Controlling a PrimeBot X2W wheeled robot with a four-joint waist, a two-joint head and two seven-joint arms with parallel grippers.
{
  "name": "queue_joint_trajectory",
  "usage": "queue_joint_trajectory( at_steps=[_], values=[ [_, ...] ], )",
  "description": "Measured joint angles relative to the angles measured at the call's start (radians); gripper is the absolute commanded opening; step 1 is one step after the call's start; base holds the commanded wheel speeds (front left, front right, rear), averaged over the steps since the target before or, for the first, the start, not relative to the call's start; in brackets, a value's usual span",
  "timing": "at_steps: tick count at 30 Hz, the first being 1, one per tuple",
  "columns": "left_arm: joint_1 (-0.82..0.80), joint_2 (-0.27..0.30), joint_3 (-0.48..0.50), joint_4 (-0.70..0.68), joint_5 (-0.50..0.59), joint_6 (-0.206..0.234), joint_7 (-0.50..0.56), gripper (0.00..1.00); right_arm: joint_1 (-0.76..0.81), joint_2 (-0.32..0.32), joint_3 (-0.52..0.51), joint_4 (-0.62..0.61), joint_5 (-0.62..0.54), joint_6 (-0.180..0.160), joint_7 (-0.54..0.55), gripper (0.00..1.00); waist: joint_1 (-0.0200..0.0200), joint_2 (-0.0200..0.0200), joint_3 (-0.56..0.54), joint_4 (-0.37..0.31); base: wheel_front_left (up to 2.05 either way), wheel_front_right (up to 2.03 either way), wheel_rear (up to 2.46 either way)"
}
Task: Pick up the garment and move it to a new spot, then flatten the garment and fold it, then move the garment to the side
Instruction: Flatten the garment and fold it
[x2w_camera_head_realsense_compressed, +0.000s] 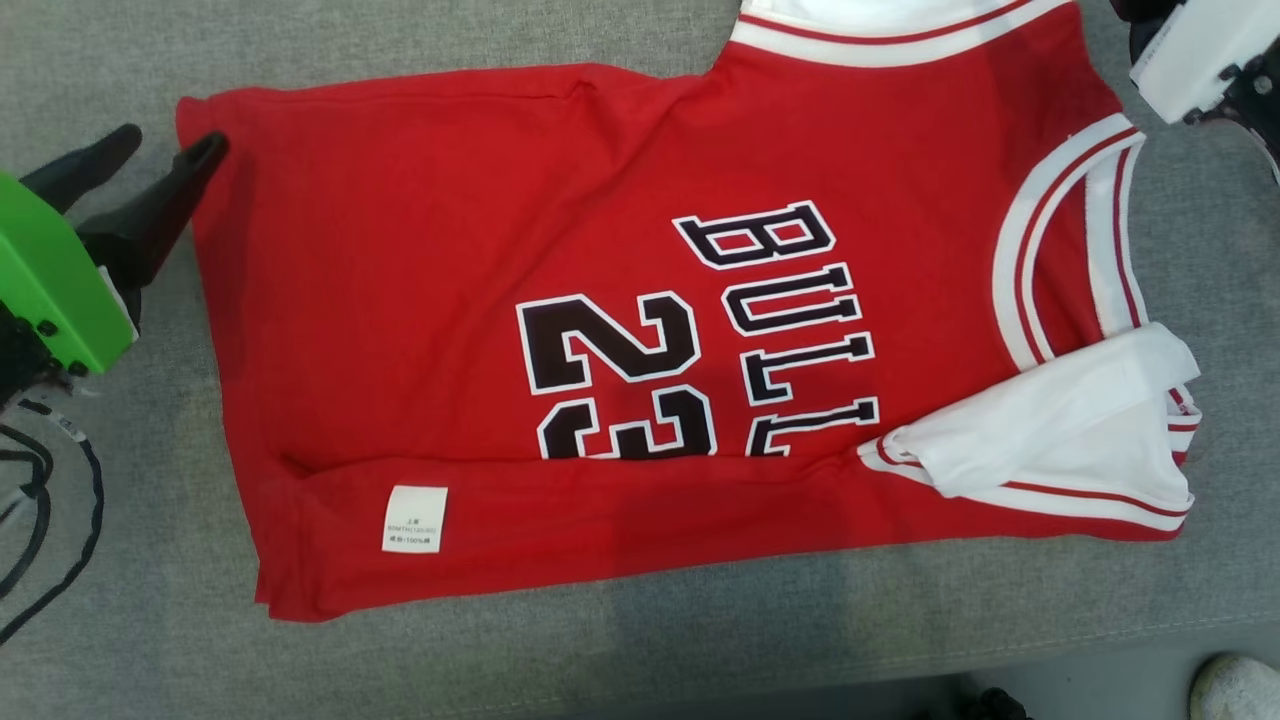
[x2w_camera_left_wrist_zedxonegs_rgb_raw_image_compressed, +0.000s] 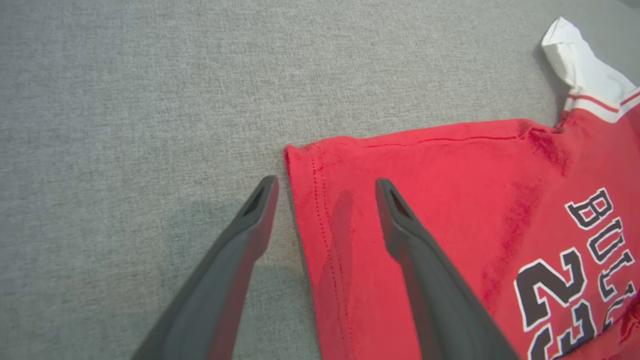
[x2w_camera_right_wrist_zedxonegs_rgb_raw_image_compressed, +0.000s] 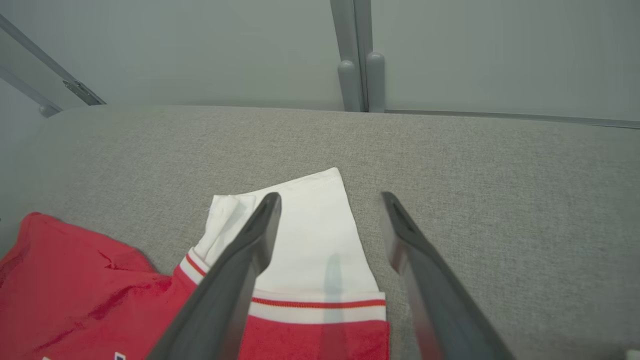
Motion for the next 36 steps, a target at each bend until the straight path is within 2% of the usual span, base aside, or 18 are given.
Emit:
queue_joint_trajectory(
  at_steps=[7, 12, 18, 19, 20, 23, 36],
  values=[
    [-0.079, -0.020, -0.031, 0.105, 0.000, 0.012, 0.035, 1.00, -0.066, 0.056, 0.052, 0.137, -0.033, 0.013, -0.017, 1.00, 0.0001, 0.0000, 0.068, 0.005, 0.00, 0.00, 0.00],
    [-0.124, -0.022, -0.041, 0.156, 0.000, 0.012, 0.047, 1.00, -0.073, 0.062, 0.063, 0.225, -0.054, 0.021, -0.038, 1.00, 0.0000, 0.0001, 0.062, 0.005, 0.00, 0.00, 0.00],
    [-0.152, -0.034, -0.049, 0.193, -0.011, 0.013, 0.072, 1.00, -0.108, 0.102, 0.075, 0.293, -0.054, 0.036, -0.056, 1.00, 0.0000, 0.0001, 0.054, 0.006, 0.00, 0.00, 0.00],
    [-0.156, -0.035, -0.053, 0.200, -0.015, 0.013, 0.076, 0.91, -0.111, 0.106, 0.076, 0.305, -0.054, 0.036, -0.059, 1.00, 0.0000, 0.0001, 0.052, 0.007, 0.00, 0.00, 0.00],
    [-0.160, -0.039, -0.057, 0.207, -0.021, 0.012, 0.076, 0.56, -0.114, 0.109, 0.076, 0.317, -0.054, 0.037, -0.063, 1.00, 0.0000, 0.0001, 0.051, 0.008, 0.00, 0.00, 0.00],
    [-0.176, -0.058, -0.068, 0.231, -0.030, 0.001, 0.076, 0.00, -0.120, 0.110, 0.079, 0.356, -0.056, 0.045, -0.077, 1.00, 0.0000, 0.0000, 0.044, 0.015, 0.00, 0.00, 0.00],
    [-0.195, -0.120, -0.149, 0.281, -0.036, -0.059, 0.077, 0.00, -0.182, 0.121, 0.067, 0.464, -0.072, 0.043, -0.112, 1.00, -0.0001, 0.0000, 0.011, 0.067, 0.00, 0.00, 0.00]
  ],
)
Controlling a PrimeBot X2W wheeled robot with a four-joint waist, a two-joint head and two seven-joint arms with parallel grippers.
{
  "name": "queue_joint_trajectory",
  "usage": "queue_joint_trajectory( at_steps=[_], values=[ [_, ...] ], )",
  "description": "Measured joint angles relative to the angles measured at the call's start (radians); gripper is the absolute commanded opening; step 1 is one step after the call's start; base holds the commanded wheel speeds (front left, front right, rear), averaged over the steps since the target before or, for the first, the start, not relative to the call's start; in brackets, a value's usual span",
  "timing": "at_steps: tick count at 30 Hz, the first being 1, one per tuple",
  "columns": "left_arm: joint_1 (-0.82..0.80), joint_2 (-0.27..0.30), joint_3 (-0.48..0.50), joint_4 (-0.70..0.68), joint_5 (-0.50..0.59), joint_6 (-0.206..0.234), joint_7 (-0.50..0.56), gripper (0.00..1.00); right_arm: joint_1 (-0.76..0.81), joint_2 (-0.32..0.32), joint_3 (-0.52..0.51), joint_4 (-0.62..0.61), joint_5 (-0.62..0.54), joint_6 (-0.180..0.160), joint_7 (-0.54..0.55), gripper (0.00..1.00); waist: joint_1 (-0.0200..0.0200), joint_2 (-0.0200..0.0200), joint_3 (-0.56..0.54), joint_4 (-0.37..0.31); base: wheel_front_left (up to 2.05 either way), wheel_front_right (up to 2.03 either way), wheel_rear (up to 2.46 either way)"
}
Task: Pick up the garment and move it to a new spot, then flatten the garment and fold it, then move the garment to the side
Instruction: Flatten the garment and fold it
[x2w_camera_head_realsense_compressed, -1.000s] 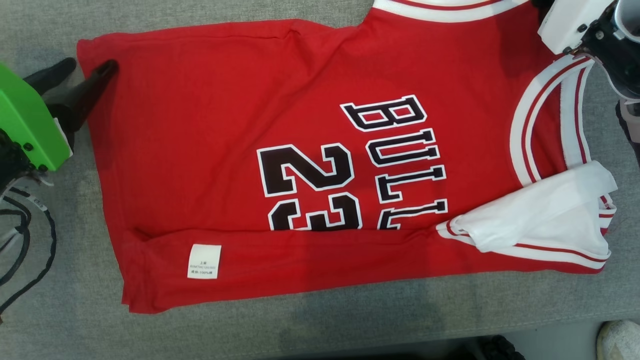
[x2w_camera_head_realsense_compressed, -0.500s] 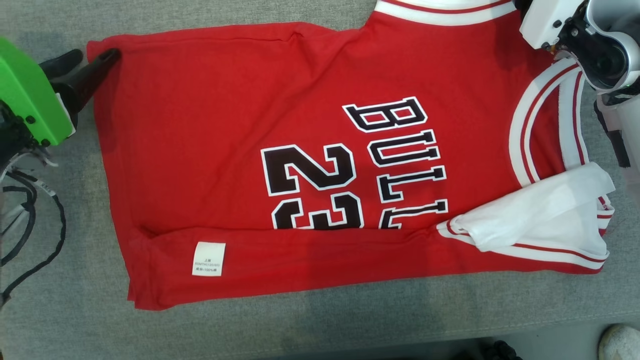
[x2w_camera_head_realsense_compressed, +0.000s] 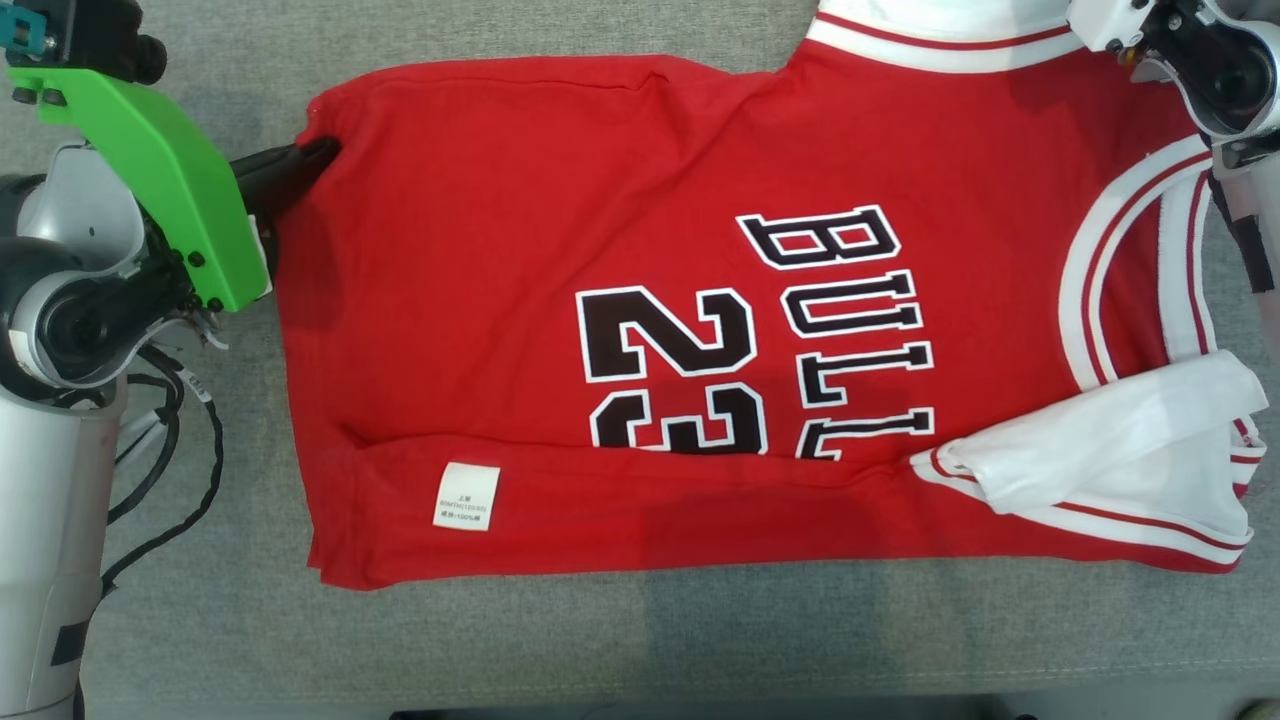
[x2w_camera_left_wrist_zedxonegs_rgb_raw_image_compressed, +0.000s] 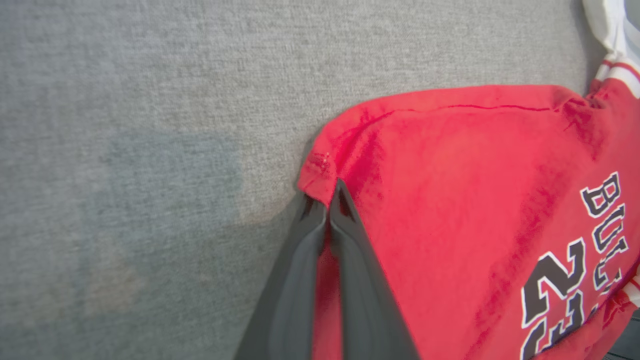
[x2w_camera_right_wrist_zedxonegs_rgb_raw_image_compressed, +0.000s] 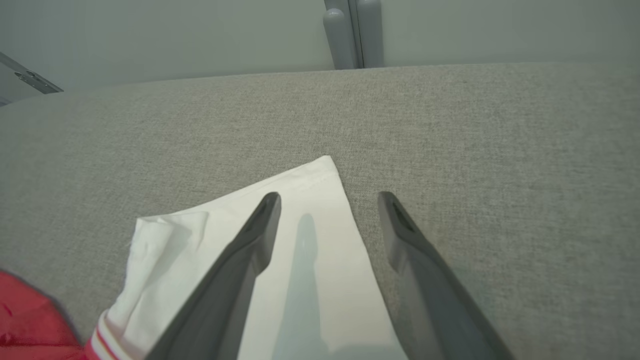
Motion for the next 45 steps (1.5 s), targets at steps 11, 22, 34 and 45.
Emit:
queue_joint_trajectory(
  at_steps=[11, 22, 34, 45],
  values=[
    [-0.033, -0.020, -0.037, -0.005, 0.007, -0.018, 0.001, 0.00, -0.065, -0.006, -0.031, 0.059, 0.000, -0.031, 0.005, 1.00, 0.0000, 0.0000, 0.017, 0.063, 0.00, 0.00, 0.00],
    [-0.060, -0.032, -0.036, -0.002, 0.008, -0.036, -0.035, 0.00, -0.093, -0.003, -0.024, 0.121, 0.000, -0.030, 0.012, 0.24, 0.0000, 0.0000, 0.055, 0.099, 0.00, 0.00, 0.00],
    [-0.065, -0.016, -0.007, 0.030, 0.016, -0.044, -0.075, 0.00, -0.110, 0.026, -0.033, 0.157, 0.023, -0.003, -0.003, 0.00, 0.0000, 0.0000, 0.052, 0.082, 0.00, 0.00, 0.00],
    [-0.063, 0.016, 0.036, 0.067, 0.025, -0.045, -0.123, 0.00, -0.124, 0.040, -0.068, 0.139, 0.076, 0.062, -0.072, 0.00, 0.0000, 0.0000, 0.032, 0.030, 0.00, 0.00, 0.00]
  ],
)
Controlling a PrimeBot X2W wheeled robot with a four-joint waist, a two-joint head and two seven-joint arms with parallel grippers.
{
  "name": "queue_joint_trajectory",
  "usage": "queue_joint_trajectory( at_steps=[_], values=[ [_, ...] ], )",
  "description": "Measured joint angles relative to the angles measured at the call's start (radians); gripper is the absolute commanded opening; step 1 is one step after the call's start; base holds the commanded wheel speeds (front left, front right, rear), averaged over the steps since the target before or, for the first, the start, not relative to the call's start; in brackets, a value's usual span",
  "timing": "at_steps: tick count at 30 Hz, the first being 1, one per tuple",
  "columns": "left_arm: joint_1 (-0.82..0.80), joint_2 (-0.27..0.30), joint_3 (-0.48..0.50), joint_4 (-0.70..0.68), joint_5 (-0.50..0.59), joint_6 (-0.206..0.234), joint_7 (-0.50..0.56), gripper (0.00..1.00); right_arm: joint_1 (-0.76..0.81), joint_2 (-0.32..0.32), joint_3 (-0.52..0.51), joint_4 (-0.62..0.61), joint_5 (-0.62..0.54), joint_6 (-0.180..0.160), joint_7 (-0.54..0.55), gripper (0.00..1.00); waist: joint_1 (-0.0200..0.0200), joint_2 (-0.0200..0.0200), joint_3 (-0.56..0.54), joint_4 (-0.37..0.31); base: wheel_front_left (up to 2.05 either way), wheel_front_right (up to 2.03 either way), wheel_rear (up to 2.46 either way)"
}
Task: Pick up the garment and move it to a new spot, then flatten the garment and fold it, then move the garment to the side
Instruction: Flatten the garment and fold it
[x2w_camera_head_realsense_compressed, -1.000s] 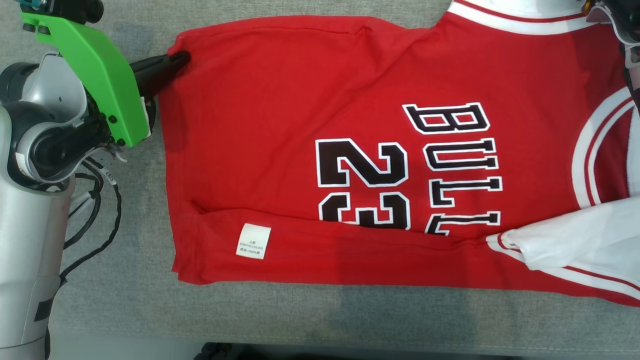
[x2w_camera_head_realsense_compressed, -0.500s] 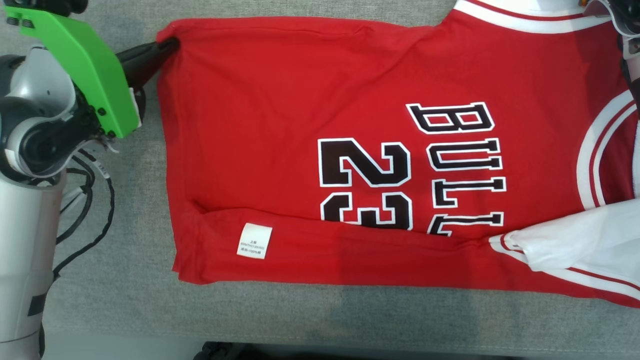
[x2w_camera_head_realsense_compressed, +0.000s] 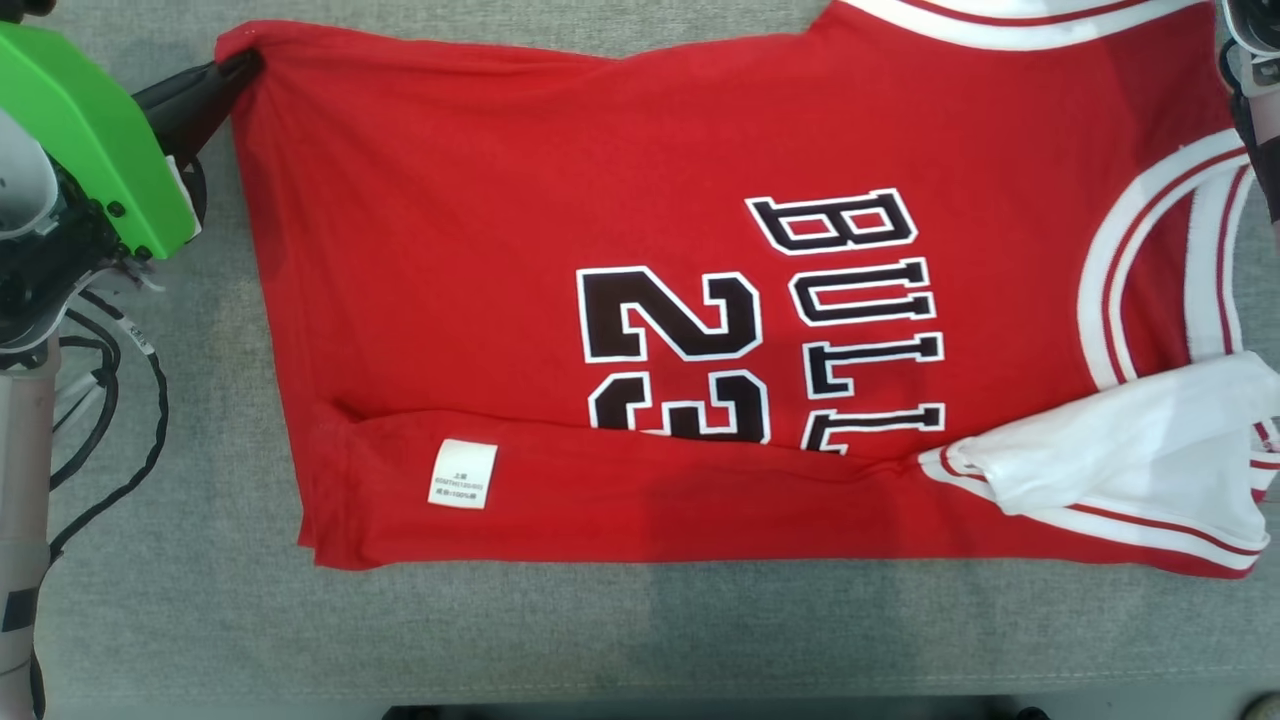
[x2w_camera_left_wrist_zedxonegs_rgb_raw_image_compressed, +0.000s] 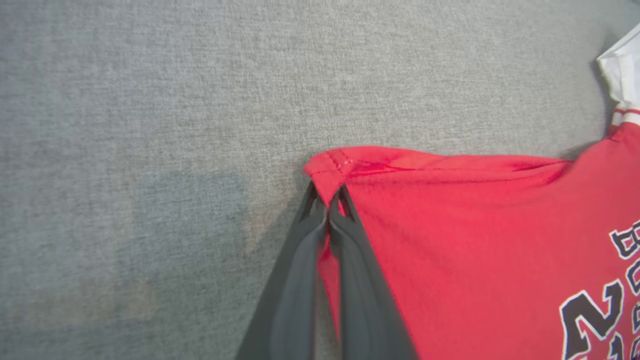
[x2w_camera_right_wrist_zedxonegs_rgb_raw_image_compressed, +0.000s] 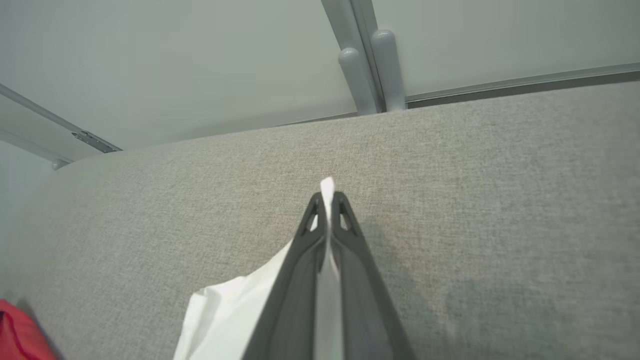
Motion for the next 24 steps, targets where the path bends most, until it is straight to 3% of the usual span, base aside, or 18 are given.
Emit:
queue_joint_trajectory(
  at_steps=[14, 24],
  values=[
    [0.087, 0.010, 0.049, 0.037, 0.000, 0.000, -0.068, 0.00, 0.077, 0.030, -0.021, -0.075, 0.079, 0.063, -0.096, 0.00, 0.0000, 0.0000, -0.075, -0.052, 0.00, 0.00, 0.00],
    [0.207, 0.018, 0.064, 0.003, -0.001, -0.009, -0.163, 0.00, 0.255, 0.028, -0.015, -0.162, 0.134, 0.073, -0.165, 0.00, -0.0001, 0.0000, -0.145, -0.092, 0.00, 0.00, 0.00]
  ],
)
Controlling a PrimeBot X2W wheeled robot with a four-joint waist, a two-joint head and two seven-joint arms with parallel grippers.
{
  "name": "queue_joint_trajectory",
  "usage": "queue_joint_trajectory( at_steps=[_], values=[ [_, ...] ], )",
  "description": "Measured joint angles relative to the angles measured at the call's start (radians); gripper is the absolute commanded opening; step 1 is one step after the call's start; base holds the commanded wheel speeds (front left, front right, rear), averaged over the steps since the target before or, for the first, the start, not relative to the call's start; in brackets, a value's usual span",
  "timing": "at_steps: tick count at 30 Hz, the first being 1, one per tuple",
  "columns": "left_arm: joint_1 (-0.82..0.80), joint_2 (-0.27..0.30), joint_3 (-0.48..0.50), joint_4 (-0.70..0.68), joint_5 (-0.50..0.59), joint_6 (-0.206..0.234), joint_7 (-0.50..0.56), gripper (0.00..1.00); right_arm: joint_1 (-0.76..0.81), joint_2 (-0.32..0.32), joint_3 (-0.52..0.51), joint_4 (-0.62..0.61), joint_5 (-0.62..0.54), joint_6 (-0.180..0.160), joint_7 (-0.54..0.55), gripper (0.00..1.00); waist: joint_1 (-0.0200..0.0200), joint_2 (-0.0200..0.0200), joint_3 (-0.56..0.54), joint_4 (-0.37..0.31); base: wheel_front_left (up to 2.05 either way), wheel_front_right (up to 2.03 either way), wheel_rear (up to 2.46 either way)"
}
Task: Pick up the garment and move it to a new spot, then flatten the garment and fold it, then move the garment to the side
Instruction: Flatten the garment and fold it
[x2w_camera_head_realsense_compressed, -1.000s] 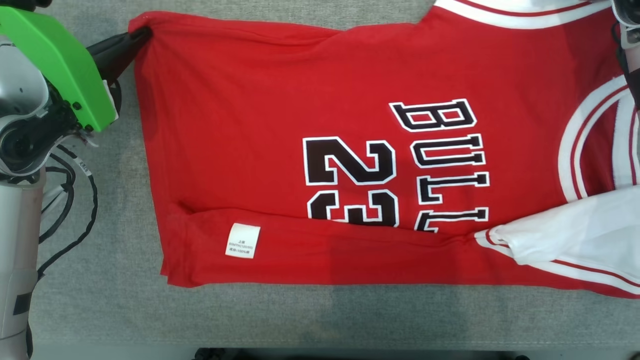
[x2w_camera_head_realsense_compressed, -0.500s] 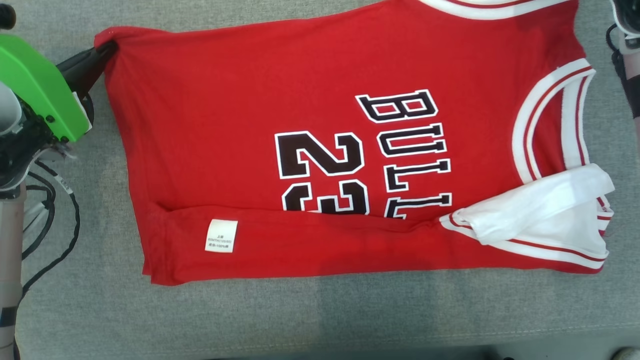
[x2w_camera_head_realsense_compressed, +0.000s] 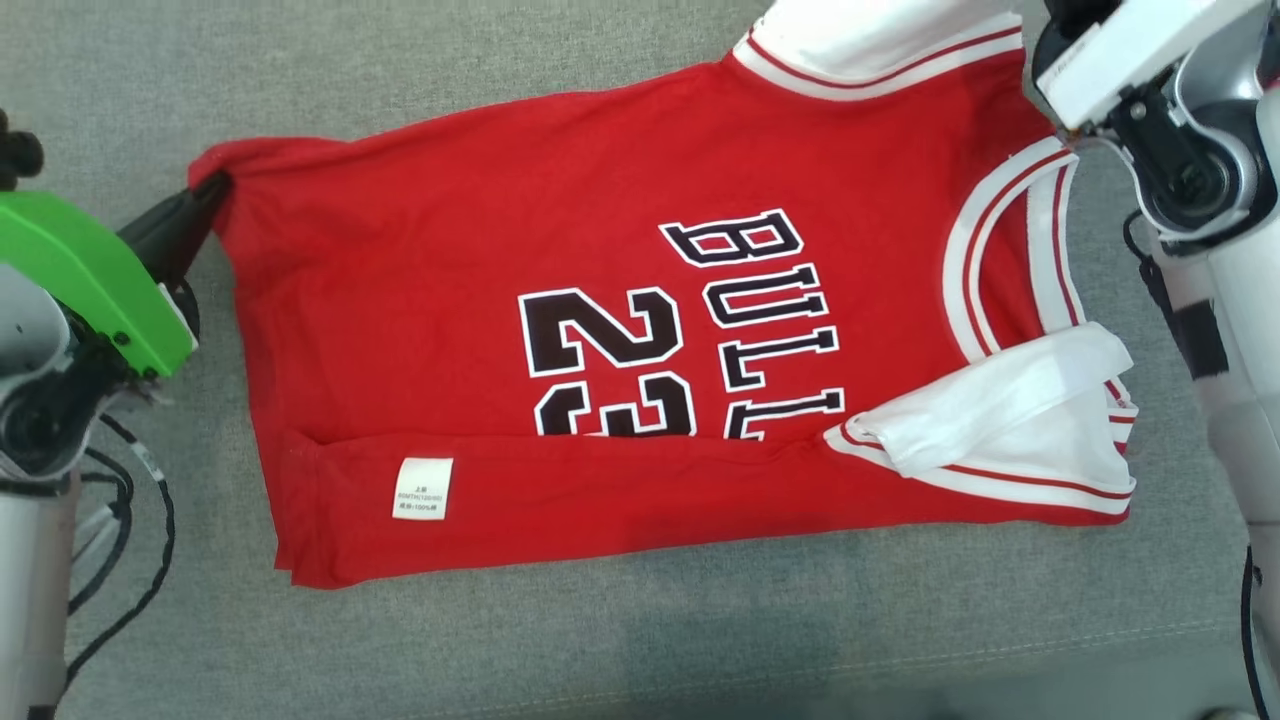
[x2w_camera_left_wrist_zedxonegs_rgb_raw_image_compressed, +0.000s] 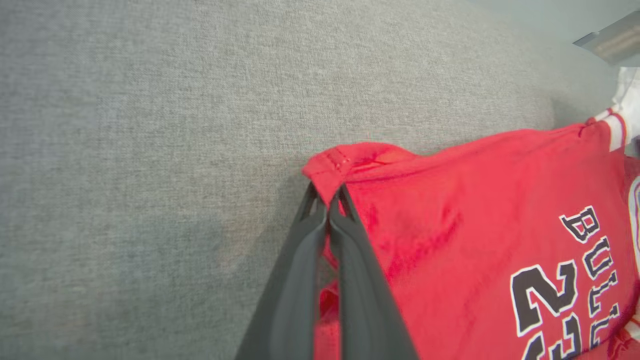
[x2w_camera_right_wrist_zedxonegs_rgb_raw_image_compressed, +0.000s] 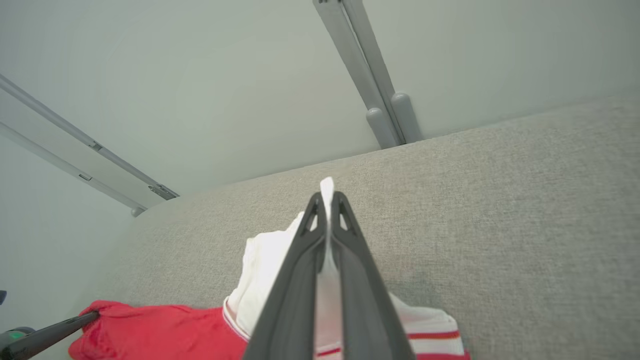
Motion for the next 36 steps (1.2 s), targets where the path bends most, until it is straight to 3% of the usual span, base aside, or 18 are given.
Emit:
queue_joint_trajectory(
  at_steps=[10, 16, 27, 36],
  values=[
    [0.165, -0.030, 0.007, -0.024, -0.004, -0.007, -0.089, 0.00, 0.227, -0.030, -0.022, -0.161, 0.061, 0.008, -0.066, 0.00, -0.0001, 0.0000, -0.089, -0.014, 0.00, 0.00, 0.00],
    [0.239, -0.020, 0.054, -0.030, -0.018, -0.007, -0.143, 0.00, 0.372, -0.040, 0.000, -0.269, 0.080, 0.008, -0.072, 0.00, 0.0000, 0.0000, -0.132, -0.021, 0.00, 0.00, 0.00],
    [0.330, -0.034, 0.057, -0.058, -0.028, -0.008, -0.190, 0.00, 0.589, -0.052, 0.014, -0.419, 0.109, 0.008, -0.075, 0.00, -0.0001, 0.0000, -0.164, -0.042, 0.00, 0.00, 0.00],
    [0.377, -0.030, 0.064, -0.097, -0.028, -0.012, -0.221, 0.00, 0.710, -0.093, -0.021, -0.552, 0.113, -0.024, -0.085, 0.00, -0.0001, 0.0000, -0.191, -0.054, 0.00, 0.00, 0.00]
  ],
)
